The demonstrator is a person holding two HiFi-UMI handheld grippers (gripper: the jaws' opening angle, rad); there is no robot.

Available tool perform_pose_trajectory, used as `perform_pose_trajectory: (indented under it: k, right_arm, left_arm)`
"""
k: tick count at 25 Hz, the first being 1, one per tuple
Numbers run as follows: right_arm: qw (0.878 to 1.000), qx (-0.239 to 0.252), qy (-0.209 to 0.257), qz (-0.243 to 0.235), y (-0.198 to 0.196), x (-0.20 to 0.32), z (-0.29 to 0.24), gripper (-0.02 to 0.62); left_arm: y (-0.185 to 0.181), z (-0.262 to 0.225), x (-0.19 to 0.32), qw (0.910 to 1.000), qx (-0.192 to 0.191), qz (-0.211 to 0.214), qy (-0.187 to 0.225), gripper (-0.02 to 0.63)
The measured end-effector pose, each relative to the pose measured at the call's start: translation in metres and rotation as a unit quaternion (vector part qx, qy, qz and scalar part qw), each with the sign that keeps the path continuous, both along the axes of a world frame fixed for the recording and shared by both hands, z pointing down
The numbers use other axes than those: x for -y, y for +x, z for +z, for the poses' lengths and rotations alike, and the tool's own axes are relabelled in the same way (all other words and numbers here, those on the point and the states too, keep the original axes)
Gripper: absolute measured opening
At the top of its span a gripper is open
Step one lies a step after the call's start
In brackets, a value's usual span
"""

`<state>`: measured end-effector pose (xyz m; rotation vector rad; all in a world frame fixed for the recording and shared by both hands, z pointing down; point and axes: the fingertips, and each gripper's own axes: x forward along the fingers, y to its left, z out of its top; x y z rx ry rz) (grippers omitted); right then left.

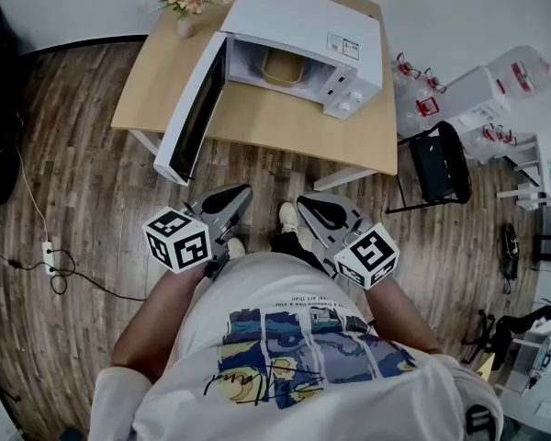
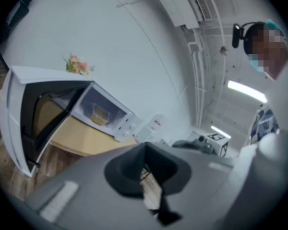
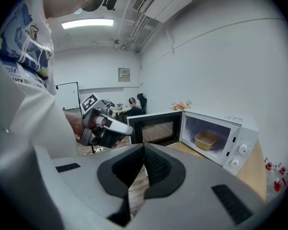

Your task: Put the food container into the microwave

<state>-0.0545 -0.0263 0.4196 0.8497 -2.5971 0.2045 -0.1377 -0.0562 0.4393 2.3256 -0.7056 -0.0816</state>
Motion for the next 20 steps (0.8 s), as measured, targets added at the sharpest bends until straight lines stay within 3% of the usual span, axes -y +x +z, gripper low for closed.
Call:
perform_pose_trajectory:
  k: [20]
  right_arm:
    - [1.0,0.001,-0.004,-0.006,0.017,0.011,0.001,0.008]
  left_arm:
    - [0.023,0.004,0.011,0.9995,0.032,0.006,0.003,0.008]
